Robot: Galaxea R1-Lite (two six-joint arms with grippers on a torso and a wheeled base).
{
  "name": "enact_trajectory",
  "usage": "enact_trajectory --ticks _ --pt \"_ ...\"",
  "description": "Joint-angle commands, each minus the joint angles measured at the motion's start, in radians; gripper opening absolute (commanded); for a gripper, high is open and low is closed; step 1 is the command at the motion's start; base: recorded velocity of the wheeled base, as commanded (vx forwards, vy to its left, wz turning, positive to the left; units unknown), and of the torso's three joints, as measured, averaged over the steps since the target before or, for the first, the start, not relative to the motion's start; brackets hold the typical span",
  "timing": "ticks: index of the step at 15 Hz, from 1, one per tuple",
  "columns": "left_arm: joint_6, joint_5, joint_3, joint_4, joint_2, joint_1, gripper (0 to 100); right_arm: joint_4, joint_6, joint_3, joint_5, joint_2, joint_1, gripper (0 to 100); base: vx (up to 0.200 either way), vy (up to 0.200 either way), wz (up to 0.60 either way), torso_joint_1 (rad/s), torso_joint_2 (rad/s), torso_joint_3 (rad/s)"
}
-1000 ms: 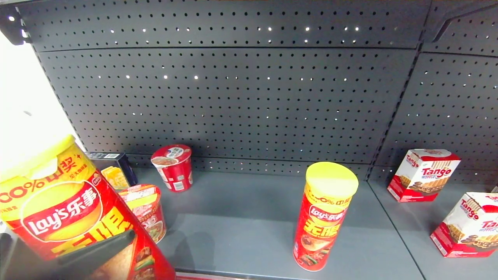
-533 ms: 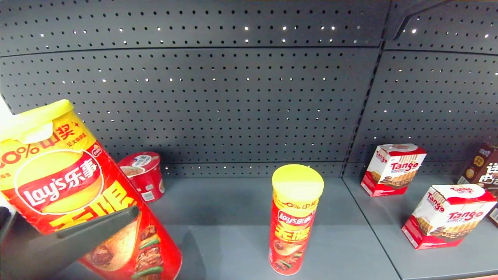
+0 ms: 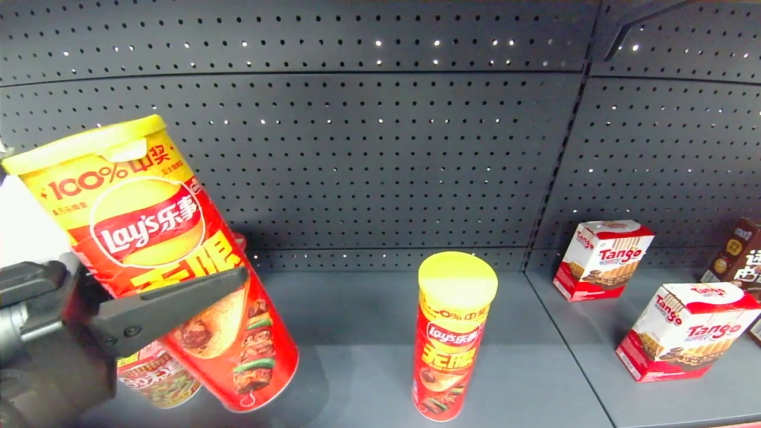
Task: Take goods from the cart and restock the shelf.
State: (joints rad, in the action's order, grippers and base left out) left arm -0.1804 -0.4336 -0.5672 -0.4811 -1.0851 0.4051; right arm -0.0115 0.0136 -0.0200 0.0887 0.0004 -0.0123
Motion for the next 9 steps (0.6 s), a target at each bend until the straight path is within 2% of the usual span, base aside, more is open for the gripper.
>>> enact_trajectory --ticks 1,2,4,6,8,9 --pt "0.024 0.003 -0.051 -0.001 -0.096 0.000 0 -0.001 0.000 0.000 0.000 0.000 0.000 100 0.000 0.000 0.00 0.000 0.00 0.000" --pt "0.068 0.001 -0.097 -0.008 -0.173 -0.005 0 -0.001 0.000 0.000 0.000 0.000 0.000 100 0.000 0.000 0.00 0.000 0.00 0.000" --pt "0.065 -0.004 -0.132 -0.070 -0.269 -0.014 0 -0.001 0.000 0.000 0.000 0.000 0.000 100 0.000 0.000 0.00 0.000 0.00 0.000" --pt "0.065 -0.019 -0.164 -0.082 -0.343 -0.023 0 -0.001 0.000 0.000 0.000 0.000 0.000 100 0.000 0.000 0.00 0.000 0.00 0.000" --pt "0.073 -0.117 -0.214 -0.094 -0.435 -0.042 0 -0.001 0.000 0.000 0.000 0.000 0.000 100 0.000 0.000 0.00 0.000 0.00 0.000" --pt "0.082 -0.140 -0.235 -0.100 -0.472 -0.054 0 -0.001 0.000 0.000 0.000 0.000 0.000 100 0.000 0.000 0.00 0.000 0.00 0.000"
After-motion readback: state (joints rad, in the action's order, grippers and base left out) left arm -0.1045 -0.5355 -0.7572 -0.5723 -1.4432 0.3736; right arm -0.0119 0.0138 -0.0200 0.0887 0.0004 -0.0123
